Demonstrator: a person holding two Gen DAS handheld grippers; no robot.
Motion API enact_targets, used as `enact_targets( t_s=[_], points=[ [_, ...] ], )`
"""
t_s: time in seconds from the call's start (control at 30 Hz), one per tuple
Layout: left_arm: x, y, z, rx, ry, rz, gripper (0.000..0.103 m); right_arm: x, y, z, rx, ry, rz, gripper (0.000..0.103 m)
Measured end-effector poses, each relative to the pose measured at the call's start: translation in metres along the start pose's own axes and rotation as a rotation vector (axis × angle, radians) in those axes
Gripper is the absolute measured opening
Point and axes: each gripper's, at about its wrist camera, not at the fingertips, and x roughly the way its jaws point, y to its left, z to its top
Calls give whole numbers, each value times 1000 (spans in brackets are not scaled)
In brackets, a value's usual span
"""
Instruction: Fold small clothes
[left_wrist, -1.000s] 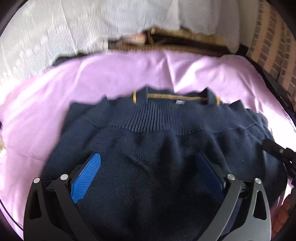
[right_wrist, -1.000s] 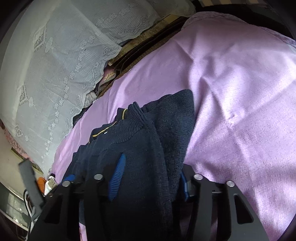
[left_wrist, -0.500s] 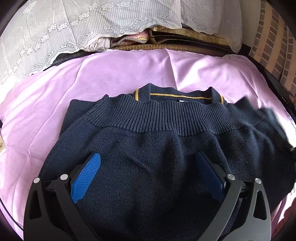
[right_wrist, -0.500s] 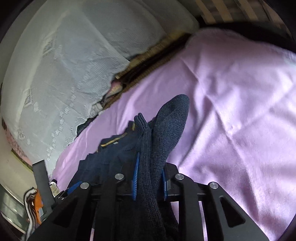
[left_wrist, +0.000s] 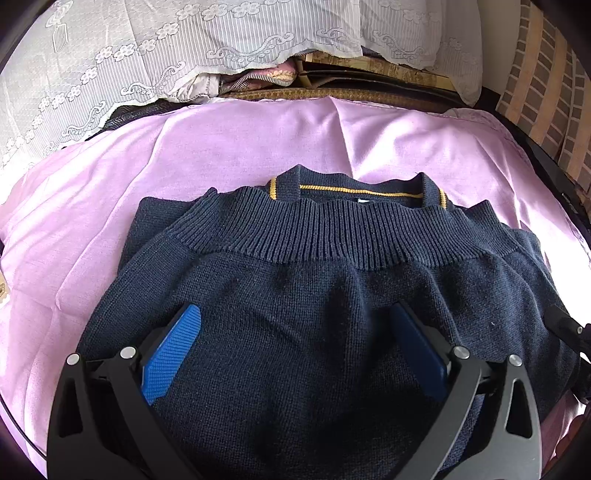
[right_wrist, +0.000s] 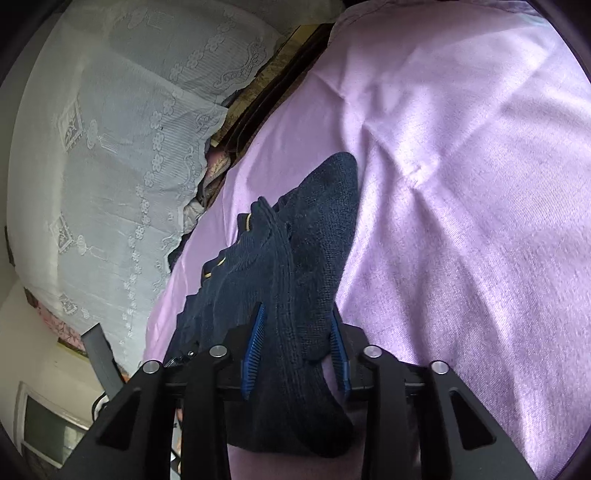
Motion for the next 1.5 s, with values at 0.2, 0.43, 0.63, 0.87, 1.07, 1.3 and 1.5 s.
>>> enact_targets(
  t_s=[0.2,0.43,0.63,0.87,1.07,1.3,1.5],
  points=[
    [0,-2,0,9,1,12,99,-17,41,-9,-170,-120,-76,24],
    [-1,0,0,3,-3,3,99,-25,76,-17,-240,-181,-165,24],
    [-27,0,5,-9,-54,-70,98,-28,98,-23,-270,-207,-186,24],
    [-26,-33,18,60,-37,-90,98,-24,145,-42,-427,-244,-224,24],
    [-29,-14,25,14,-78,-52,97,-11,184,-58,-560,-277,-284,24],
    [-26,32,32,-116,-36,-126,68,22,230,-70,-640,-232,-276,23],
    [-17,85,22,-293,4,-228,52,49,251,-77,-593,-149,-168,22]
  ],
)
